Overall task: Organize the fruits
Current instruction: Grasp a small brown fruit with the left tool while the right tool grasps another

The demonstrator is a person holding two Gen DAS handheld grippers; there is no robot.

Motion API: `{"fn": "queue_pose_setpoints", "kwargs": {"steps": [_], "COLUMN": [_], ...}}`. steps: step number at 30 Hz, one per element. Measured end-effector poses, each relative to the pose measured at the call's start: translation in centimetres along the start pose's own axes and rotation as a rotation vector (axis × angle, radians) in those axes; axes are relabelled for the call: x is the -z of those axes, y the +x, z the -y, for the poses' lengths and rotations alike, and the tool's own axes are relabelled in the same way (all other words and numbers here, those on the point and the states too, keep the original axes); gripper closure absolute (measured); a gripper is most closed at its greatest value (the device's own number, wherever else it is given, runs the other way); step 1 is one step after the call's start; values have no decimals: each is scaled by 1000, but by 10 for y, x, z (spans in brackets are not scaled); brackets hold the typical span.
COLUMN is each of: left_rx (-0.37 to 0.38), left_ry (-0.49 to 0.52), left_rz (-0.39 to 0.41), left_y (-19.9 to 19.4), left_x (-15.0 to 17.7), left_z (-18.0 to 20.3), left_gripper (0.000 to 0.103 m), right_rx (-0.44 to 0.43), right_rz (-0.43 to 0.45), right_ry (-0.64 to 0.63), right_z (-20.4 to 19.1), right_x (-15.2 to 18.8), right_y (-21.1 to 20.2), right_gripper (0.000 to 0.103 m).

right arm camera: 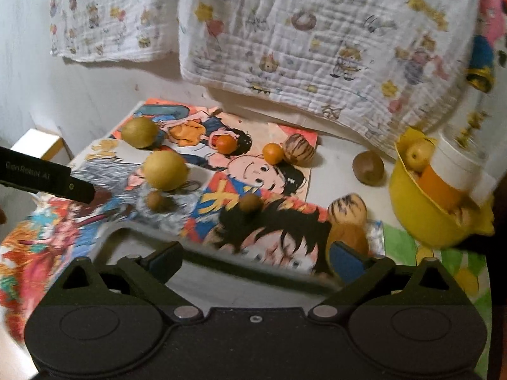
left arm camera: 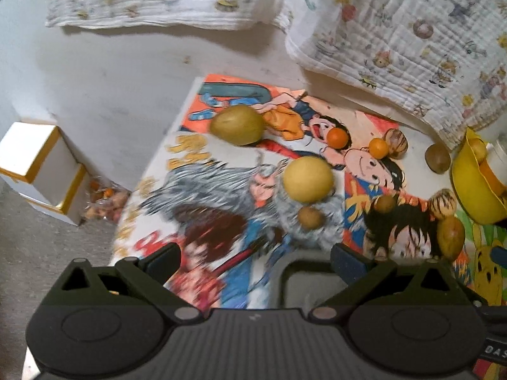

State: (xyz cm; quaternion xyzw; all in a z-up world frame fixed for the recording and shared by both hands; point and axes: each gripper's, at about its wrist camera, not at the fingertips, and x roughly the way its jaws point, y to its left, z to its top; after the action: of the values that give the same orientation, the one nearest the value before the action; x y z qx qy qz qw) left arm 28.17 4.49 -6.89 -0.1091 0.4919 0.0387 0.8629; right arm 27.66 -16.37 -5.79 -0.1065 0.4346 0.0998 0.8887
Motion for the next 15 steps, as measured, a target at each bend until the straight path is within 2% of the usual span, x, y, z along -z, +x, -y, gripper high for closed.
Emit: {"fn": "queue_pose_setpoints", "kwargs": {"steps": [7, 10, 13, 15], "left_rx": [-28, -36, -31, -26], "left_ry": [-7, -10, -23, -34], "left_rz": [-62, -79, -107, -121], "left_y": [48, 62, 75, 80], "left_x": [-24, -26, -26, -26], "left_z": [28, 32, 34, 33], "left_gripper": [2, 6, 15, 24], "right_rx": [-63, -88, -114, -130], "right_rz": [-46, -66, -85, -95], "right_ry": [-56, -103, -137, -146], "right_z": [27, 29, 28, 28], "right_x": [-29, -35, -38, -39], "right_y": [60, 80, 95, 102], "right_gripper": [20, 25, 33, 36]}}
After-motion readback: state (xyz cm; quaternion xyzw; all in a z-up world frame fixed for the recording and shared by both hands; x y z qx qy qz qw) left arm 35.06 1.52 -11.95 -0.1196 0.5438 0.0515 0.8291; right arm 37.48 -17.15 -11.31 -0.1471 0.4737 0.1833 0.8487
